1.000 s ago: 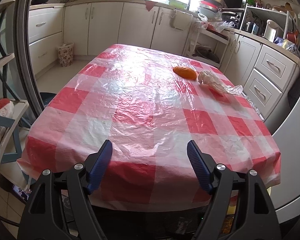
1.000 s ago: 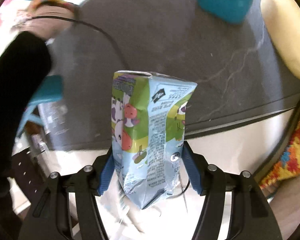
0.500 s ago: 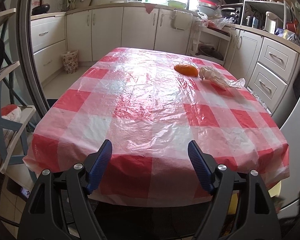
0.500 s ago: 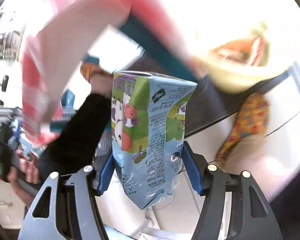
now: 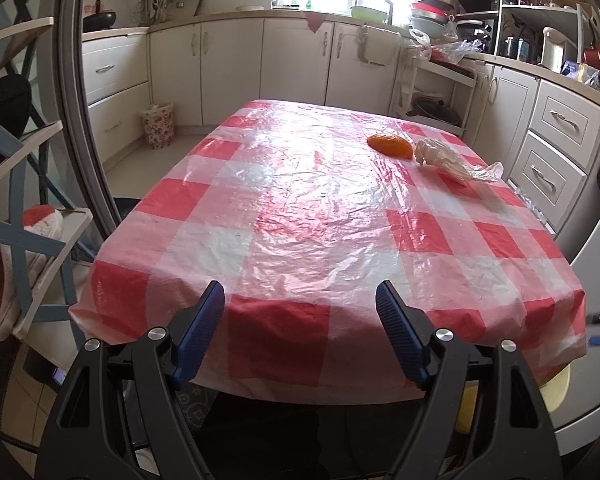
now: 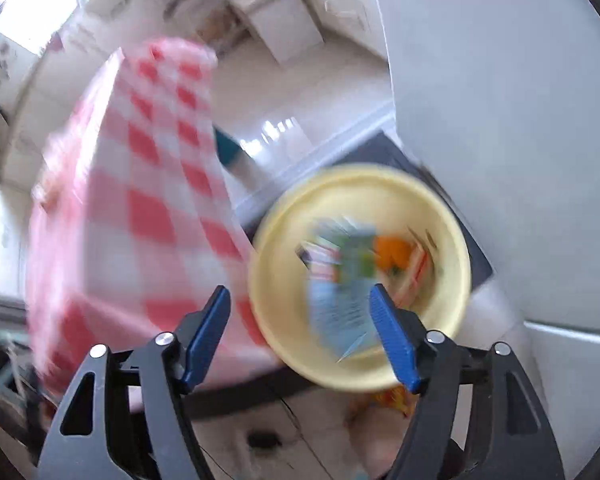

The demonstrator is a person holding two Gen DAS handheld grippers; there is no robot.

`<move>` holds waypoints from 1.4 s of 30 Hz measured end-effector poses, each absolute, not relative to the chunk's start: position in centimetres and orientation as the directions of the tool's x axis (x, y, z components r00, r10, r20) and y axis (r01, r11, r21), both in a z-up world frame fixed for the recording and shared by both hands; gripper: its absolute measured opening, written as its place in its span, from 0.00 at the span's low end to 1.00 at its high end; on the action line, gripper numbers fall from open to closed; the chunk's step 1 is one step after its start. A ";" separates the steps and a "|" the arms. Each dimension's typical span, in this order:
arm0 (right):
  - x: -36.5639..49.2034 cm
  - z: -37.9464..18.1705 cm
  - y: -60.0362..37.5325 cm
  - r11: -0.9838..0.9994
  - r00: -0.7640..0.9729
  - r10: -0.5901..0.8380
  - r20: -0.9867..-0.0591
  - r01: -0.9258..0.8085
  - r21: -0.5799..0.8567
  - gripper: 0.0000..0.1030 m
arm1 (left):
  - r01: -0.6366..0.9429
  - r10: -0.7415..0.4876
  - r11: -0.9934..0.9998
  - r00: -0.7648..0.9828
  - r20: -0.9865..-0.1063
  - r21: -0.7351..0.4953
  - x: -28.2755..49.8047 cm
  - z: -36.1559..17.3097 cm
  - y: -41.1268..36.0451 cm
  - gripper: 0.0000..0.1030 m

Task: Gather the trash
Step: 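Bring the right tool back over the table, then close the left tool on the orange peel while the right tool grips the white bag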

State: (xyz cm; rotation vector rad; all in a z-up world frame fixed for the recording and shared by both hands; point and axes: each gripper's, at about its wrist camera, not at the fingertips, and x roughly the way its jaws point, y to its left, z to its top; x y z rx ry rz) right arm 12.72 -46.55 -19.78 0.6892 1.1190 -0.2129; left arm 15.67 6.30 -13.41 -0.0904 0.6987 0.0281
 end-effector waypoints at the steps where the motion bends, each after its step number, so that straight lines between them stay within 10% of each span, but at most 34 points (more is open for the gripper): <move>1: 12.4 -19.1 -46.6 0.776 0.471 0.172 -0.865 0.476 0.413 0.71 | -0.064 0.002 0.995 0.763 -0.646 -0.073 15.7 -13.5 6.4 0.72; 25: 16.9 -9.8 -36.1 0.920 0.718 0.204 -0.666 0.092 0.381 0.80 | 0.003 -0.046 0.998 0.762 -0.646 -0.067 17.0 -11.7 3.8 0.74; 42: 34.4 -12.1 -28.4 0.944 0.635 0.276 -0.721 -0.037 0.328 0.80 | -0.139 -0.115 0.942 0.721 -0.683 -0.305 38.5 -10.3 0.4 0.76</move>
